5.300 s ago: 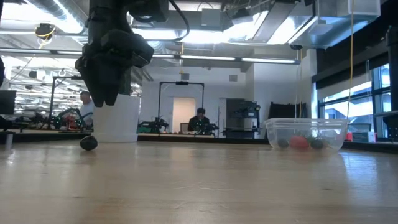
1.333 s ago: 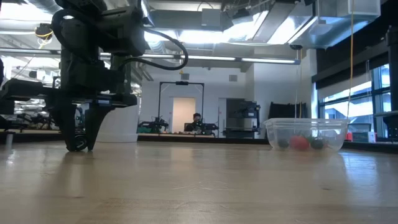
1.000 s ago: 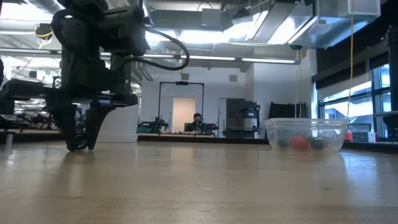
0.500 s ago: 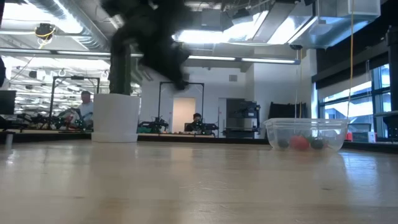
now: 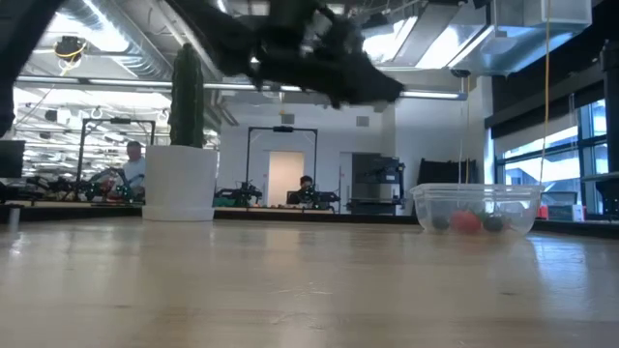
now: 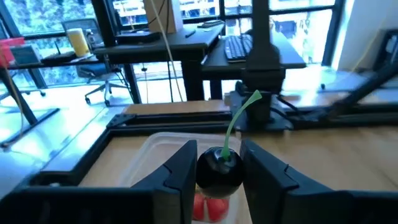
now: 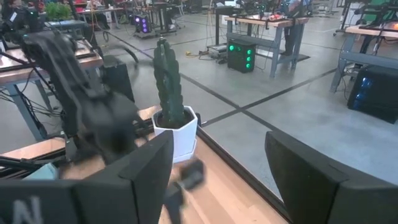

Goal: Pick and placing Produce into tupperware
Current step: Put the black cherry into the transparent bin, then return to Home Position

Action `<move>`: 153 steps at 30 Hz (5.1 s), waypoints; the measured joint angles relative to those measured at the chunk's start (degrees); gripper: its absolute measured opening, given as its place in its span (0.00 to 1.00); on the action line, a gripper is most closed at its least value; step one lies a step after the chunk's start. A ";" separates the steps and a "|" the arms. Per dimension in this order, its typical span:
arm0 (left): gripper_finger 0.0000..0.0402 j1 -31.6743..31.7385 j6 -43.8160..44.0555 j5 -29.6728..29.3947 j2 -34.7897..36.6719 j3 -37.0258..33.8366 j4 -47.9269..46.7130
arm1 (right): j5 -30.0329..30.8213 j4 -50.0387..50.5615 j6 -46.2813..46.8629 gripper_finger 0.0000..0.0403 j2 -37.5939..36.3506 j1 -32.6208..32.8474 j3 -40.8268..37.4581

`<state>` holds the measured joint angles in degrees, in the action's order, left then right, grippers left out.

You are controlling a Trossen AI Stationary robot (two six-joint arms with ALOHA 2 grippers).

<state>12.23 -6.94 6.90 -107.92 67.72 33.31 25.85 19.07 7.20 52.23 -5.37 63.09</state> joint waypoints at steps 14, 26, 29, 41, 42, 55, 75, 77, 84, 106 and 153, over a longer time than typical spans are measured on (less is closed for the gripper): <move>0.25 0.52 2.34 0.32 -29.63 36.48 -15.84 | -0.72 0.29 3.22 0.63 -0.02 -0.02 0.00; 0.25 0.54 3.58 -0.23 -33.22 44.20 -31.33 | -4.11 1.96 6.03 0.63 -0.04 0.00 0.00; 0.29 0.54 3.59 -0.23 -33.22 44.20 -31.19 | -4.13 3.06 6.34 0.63 -0.04 0.00 0.00; 0.40 1.14 3.25 -0.29 -31.66 44.02 -35.36 | -4.11 3.34 7.34 0.63 -0.04 0.00 0.00; 0.40 1.36 2.35 -0.38 -30.63 44.04 -36.23 | -4.11 3.32 7.25 0.63 -0.04 0.00 0.00; 0.37 8.75 -0.85 -2.27 1.50 44.22 -59.49 | -3.75 -0.03 2.52 0.63 -1.92 -0.02 0.00; 0.37 3.67 5.42 -22.04 63.26 -7.74 -59.44 | 0.46 -8.99 -7.49 0.63 -20.66 -0.02 -18.56; 0.37 2.05 7.10 -22.04 69.49 -14.75 -56.53 | 0.78 -10.88 -7.41 0.63 -22.66 -0.02 -21.92; 0.39 -0.41 10.41 -22.35 88.33 -34.16 -50.10 | 0.78 -16.48 -6.50 0.63 -28.47 -0.02 -30.87; 0.39 -0.42 14.29 -22.67 107.80 -59.31 -40.18 | 0.49 -39.32 -4.35 0.63 -40.13 0.00 -56.35; 0.40 -0.37 9.33 -23.37 107.56 -67.27 -30.20 | 10.97 -25.32 4.35 0.63 -42.64 -1.91 -62.71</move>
<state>11.86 2.39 -16.47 -0.36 0.45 3.11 36.82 -6.25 11.55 9.58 -7.28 0.38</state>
